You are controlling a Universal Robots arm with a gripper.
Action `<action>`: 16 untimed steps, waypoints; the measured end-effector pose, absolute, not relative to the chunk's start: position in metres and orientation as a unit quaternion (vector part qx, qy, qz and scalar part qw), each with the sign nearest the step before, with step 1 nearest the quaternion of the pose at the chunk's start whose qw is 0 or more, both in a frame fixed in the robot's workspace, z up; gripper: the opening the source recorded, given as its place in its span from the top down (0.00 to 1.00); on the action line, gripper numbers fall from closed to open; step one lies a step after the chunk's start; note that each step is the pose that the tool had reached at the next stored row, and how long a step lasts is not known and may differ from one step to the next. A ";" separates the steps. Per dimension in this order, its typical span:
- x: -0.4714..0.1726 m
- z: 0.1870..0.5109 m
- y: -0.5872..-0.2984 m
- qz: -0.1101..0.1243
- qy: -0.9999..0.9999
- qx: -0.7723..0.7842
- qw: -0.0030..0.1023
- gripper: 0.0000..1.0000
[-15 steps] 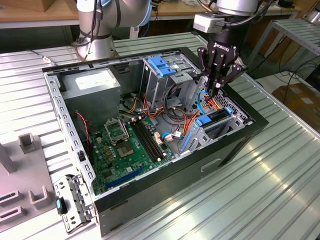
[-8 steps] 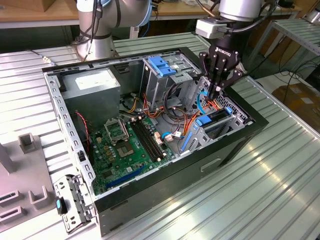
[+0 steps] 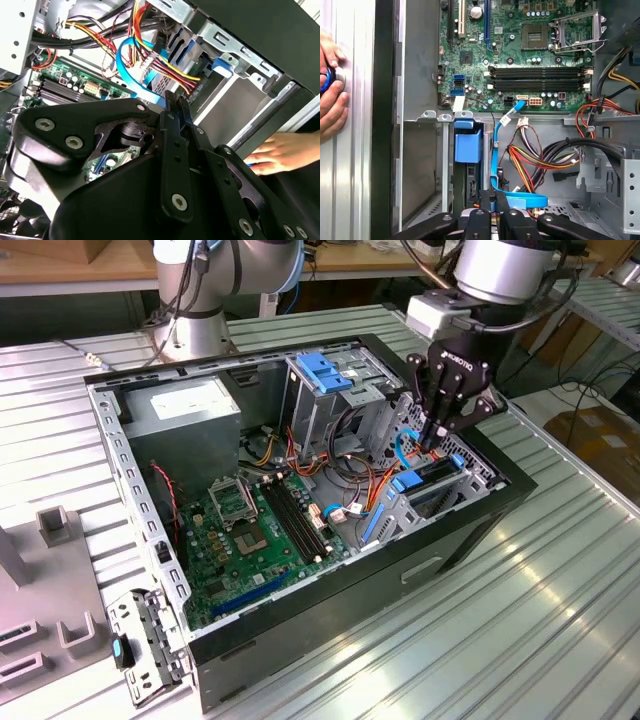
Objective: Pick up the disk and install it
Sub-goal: 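Insert the second disk wire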
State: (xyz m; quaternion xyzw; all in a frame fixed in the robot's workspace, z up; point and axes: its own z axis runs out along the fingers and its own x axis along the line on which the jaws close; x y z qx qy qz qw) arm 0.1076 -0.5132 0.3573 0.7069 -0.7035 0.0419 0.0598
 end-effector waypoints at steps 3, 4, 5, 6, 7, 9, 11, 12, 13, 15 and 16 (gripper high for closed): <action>0.107 0.357 -0.521 0.036 -0.704 0.707 0.054 0.84; 0.107 0.356 -0.523 0.035 -0.704 0.707 0.053 0.84; 0.107 0.356 -0.525 0.033 -0.704 0.708 0.051 0.84; 0.106 0.356 -0.526 0.032 -0.704 0.708 0.050 0.84; 0.106 0.356 -0.528 0.031 -0.704 0.708 0.049 0.84; 0.106 0.355 -0.530 0.030 -0.704 0.708 0.048 0.84; 0.105 0.355 -0.532 0.030 -0.704 0.708 0.044 0.84; 0.105 0.354 -0.533 0.029 -0.704 0.708 0.042 0.84; 0.105 0.354 -0.534 0.026 -0.705 0.708 0.039 0.84; 0.105 0.354 -0.538 0.018 -0.705 0.708 0.030 0.84; 0.105 0.354 -0.539 0.016 -0.705 0.709 0.027 0.84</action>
